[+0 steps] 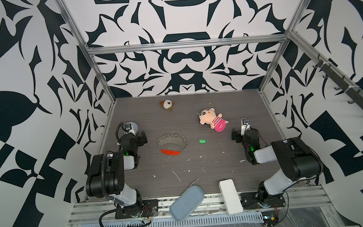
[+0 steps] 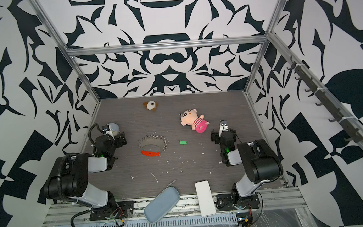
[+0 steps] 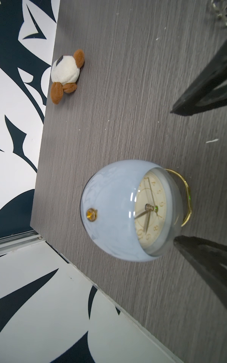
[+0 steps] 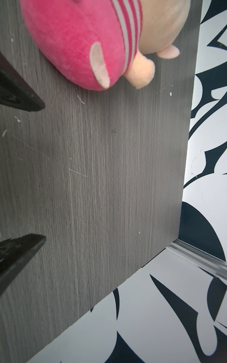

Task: Put the keys on the keyring

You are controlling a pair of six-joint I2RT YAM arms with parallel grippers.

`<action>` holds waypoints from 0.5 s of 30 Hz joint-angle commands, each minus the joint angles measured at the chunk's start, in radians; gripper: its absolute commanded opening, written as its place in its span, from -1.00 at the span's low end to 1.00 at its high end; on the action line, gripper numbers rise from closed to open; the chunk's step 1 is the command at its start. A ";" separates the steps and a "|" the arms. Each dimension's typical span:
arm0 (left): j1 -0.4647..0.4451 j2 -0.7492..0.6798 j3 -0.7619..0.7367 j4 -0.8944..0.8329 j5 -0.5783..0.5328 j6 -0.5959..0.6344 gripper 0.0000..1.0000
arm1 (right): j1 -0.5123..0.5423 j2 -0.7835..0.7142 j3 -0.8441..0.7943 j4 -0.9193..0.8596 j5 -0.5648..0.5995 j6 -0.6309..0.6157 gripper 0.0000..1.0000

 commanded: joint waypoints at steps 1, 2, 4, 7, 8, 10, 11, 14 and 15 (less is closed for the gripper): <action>0.000 -0.016 0.002 0.017 0.010 -0.011 0.99 | 0.004 -0.026 -0.017 0.069 -0.025 -0.017 1.00; -0.001 -0.018 -0.004 0.030 0.021 -0.011 0.99 | 0.004 -0.028 -0.029 0.087 -0.028 -0.020 1.00; -0.002 -0.051 -0.011 0.020 0.085 0.015 0.99 | 0.004 -0.028 -0.052 0.136 -0.028 -0.024 1.00; -0.005 -0.177 0.035 -0.189 0.178 0.042 0.99 | 0.023 -0.121 -0.081 0.117 0.014 -0.025 1.00; -0.012 -0.217 0.068 -0.287 0.194 0.048 0.99 | 0.040 -0.182 -0.080 0.065 0.045 -0.032 1.00; -0.056 -0.278 0.113 -0.399 0.088 0.013 0.99 | 0.072 -0.308 -0.065 -0.067 0.086 -0.046 1.00; -0.082 -0.322 0.125 -0.439 0.049 0.000 0.99 | 0.087 -0.376 -0.049 -0.157 0.116 -0.032 1.00; -0.178 -0.417 0.166 -0.549 0.008 0.019 0.99 | 0.098 -0.541 0.035 -0.453 0.154 0.071 1.00; -0.216 -0.453 0.188 -0.598 -0.008 0.015 0.99 | 0.097 -0.589 0.086 -0.598 0.170 0.133 1.00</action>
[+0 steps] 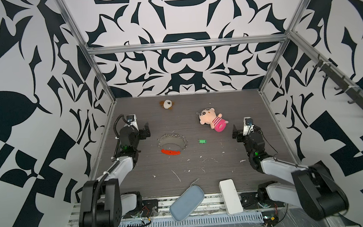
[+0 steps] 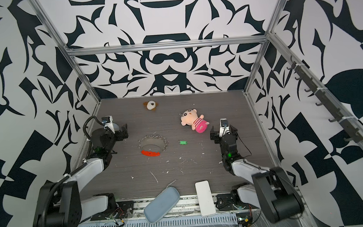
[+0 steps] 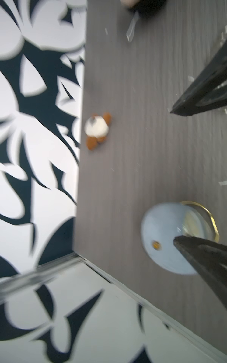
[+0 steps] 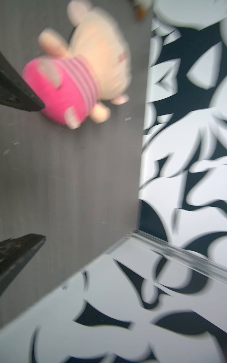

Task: Put the keys on the keyring

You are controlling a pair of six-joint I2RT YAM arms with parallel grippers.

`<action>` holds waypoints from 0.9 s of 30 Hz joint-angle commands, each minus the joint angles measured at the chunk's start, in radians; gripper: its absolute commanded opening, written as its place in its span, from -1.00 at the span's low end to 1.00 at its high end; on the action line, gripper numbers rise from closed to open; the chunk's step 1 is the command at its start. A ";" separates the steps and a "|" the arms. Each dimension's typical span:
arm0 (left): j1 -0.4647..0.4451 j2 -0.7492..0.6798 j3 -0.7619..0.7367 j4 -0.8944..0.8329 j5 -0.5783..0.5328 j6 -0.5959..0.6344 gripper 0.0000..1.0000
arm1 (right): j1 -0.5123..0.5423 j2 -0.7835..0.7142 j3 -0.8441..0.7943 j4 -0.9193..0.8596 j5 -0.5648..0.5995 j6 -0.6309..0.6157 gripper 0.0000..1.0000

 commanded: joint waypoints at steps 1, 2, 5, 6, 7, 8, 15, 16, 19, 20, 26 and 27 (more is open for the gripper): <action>-0.091 -0.102 0.069 -0.242 -0.049 -0.014 0.99 | 0.003 -0.144 0.153 -0.479 0.087 0.208 1.00; -0.107 -0.134 0.100 -0.311 -0.041 -0.036 0.99 | 0.002 -0.180 0.208 -0.624 0.119 0.313 1.00; -0.113 -0.188 0.215 -0.551 -0.020 -0.130 0.99 | 0.001 -0.239 0.187 -0.709 0.234 0.626 0.99; -0.111 -0.198 0.243 -0.620 -0.059 -0.198 0.99 | -0.005 -0.261 0.149 -0.712 0.235 0.730 0.99; -0.111 -0.204 0.259 -0.676 -0.108 -0.259 0.99 | -0.011 -0.276 0.097 -0.643 0.183 0.730 0.99; -0.111 -0.211 0.263 -0.720 -0.173 -0.333 0.99 | -0.011 -0.282 0.022 -0.510 0.114 0.667 0.99; -0.014 -0.235 0.233 -0.959 -0.248 -0.792 0.99 | 0.030 -0.177 -0.027 -0.396 0.017 0.542 0.96; -0.016 -0.240 0.232 -0.947 -0.210 -0.809 0.99 | 0.034 -0.162 -0.018 -0.381 0.003 0.536 0.96; -0.067 -0.258 0.162 -0.789 -0.090 -0.860 0.99 | 0.070 -0.107 0.007 -0.369 0.036 0.532 0.99; -0.107 -0.255 0.127 -0.715 -0.074 -0.878 0.96 | 0.085 -0.091 0.012 -0.377 0.057 0.532 0.99; -0.356 -0.057 0.132 -0.565 -0.064 -0.936 0.54 | 0.101 -0.078 0.023 -0.386 0.060 0.537 0.99; -0.396 -0.003 0.151 -0.553 -0.058 -0.926 0.45 | 0.102 -0.084 0.020 -0.384 0.064 0.530 0.95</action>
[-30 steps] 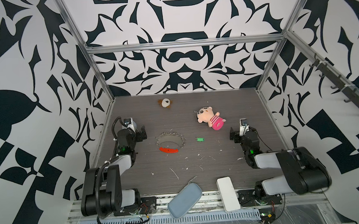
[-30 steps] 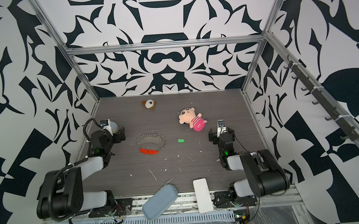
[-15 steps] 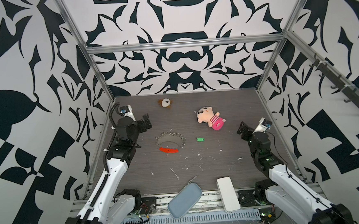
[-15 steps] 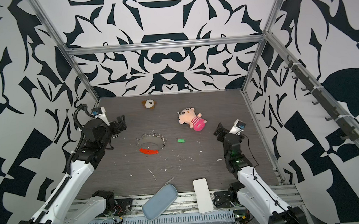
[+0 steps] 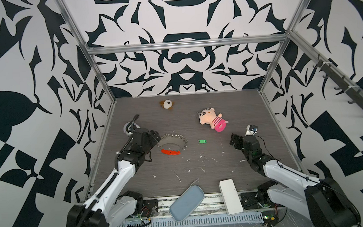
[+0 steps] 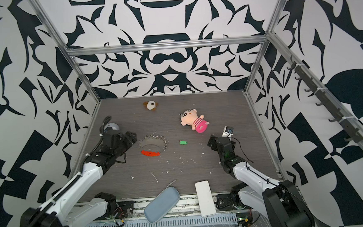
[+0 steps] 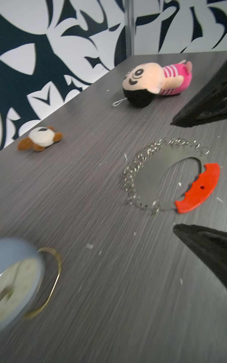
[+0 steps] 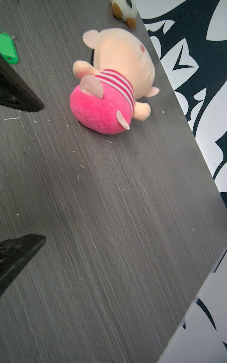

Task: Put the keys on the keyring
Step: 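Move the left gripper over the silver ring disc's edge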

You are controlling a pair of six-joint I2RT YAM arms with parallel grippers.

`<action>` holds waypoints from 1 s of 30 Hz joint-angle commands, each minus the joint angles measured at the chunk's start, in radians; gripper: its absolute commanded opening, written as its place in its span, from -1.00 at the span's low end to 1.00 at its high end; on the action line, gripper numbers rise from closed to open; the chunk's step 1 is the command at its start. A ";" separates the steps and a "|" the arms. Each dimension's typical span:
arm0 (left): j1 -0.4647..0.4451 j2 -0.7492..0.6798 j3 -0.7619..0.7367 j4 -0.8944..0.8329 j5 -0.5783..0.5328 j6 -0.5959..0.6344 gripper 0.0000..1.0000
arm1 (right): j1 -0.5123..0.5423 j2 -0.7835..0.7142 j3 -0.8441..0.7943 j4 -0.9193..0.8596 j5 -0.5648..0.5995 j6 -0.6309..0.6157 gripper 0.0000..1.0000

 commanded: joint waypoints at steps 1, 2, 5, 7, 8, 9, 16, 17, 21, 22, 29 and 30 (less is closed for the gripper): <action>-0.112 0.133 0.060 0.094 0.038 -0.035 0.38 | 0.005 -0.019 0.025 0.037 0.033 -0.017 0.89; -0.152 0.193 0.091 0.104 0.038 -0.015 0.30 | 0.006 -0.024 0.020 0.041 0.038 -0.021 0.78; -0.231 0.375 0.196 0.107 0.063 0.035 0.01 | 0.006 -0.032 0.014 0.051 0.037 -0.031 0.33; -0.261 0.469 0.271 0.088 0.091 0.052 -0.22 | 0.006 -0.033 0.015 0.051 0.030 -0.029 0.06; -0.276 0.509 0.306 0.078 0.098 0.055 -0.29 | 0.005 -0.032 0.016 0.053 0.027 -0.028 0.02; -0.290 0.542 0.332 0.072 0.103 0.057 -0.35 | 0.006 -0.028 0.018 0.053 0.024 -0.026 0.01; -0.327 0.620 0.381 0.036 0.087 0.055 -0.47 | 0.006 0.022 0.042 0.058 -0.024 -0.016 0.00; -0.327 0.621 0.386 0.015 0.079 0.057 -0.47 | 0.006 0.030 0.047 0.059 -0.033 -0.016 0.00; -0.327 0.602 0.381 -0.043 0.034 0.071 -0.45 | 0.006 0.047 0.055 0.061 -0.048 -0.019 0.05; -0.327 0.599 0.378 -0.050 0.024 0.076 -0.45 | 0.006 0.048 0.055 0.063 -0.048 -0.020 0.08; -0.327 0.601 0.350 -0.051 0.011 0.083 -0.45 | 0.006 0.047 0.040 0.101 -0.052 -0.025 0.20; -0.327 0.605 0.341 -0.045 0.010 0.079 -0.46 | 0.006 0.047 0.035 0.105 -0.048 -0.026 0.21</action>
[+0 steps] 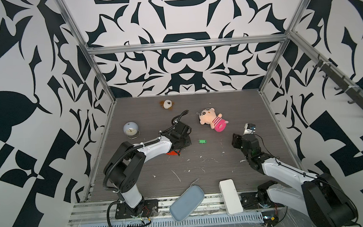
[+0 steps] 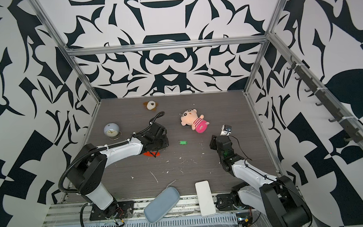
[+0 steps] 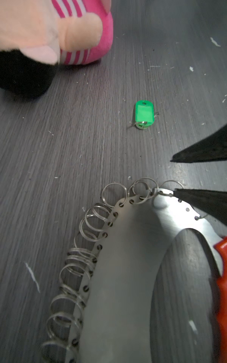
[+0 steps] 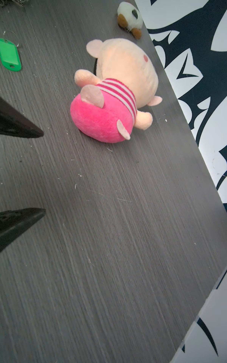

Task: Put the keys on the keyring
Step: 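Move the left gripper over the silver ring disc's edge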

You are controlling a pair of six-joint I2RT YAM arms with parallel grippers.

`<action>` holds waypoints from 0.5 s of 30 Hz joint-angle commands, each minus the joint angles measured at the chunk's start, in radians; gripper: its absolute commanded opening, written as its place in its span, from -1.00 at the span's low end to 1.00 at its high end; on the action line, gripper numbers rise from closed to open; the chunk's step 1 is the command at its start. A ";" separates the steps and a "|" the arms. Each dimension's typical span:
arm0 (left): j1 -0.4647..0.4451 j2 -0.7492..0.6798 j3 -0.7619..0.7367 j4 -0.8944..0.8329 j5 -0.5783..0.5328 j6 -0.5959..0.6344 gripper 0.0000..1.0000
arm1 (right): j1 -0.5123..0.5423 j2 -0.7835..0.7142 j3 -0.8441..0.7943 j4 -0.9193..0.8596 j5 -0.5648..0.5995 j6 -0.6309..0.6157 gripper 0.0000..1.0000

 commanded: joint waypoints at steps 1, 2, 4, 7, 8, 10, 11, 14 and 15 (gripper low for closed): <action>0.002 -0.002 -0.022 -0.019 -0.025 -0.001 -0.46 | 0.006 -0.007 0.016 0.057 0.008 -0.003 0.21; 0.002 0.002 -0.021 -0.018 -0.023 0.001 -0.46 | 0.005 -0.010 0.014 0.057 0.011 -0.003 0.21; 0.002 0.009 -0.017 -0.021 -0.021 0.004 -0.47 | 0.005 -0.015 0.012 0.061 0.008 -0.004 0.21; 0.002 0.023 -0.018 -0.014 -0.024 0.005 -0.49 | 0.006 -0.016 0.010 0.064 0.012 -0.005 0.21; 0.002 0.030 -0.017 -0.012 -0.024 0.004 -0.49 | 0.006 -0.017 0.010 0.064 0.014 -0.005 0.21; 0.002 0.042 -0.015 -0.014 -0.022 0.005 -0.50 | 0.005 -0.022 0.009 0.064 0.016 -0.005 0.21; 0.002 0.046 -0.015 -0.012 -0.022 0.001 -0.50 | 0.006 -0.023 0.009 0.064 0.014 -0.005 0.21; 0.002 0.054 -0.022 -0.002 -0.024 -0.007 -0.51 | 0.006 -0.025 0.005 0.063 0.020 -0.004 0.21; 0.002 0.053 -0.024 0.000 -0.024 -0.007 -0.51 | 0.006 -0.025 0.006 0.063 0.021 -0.004 0.21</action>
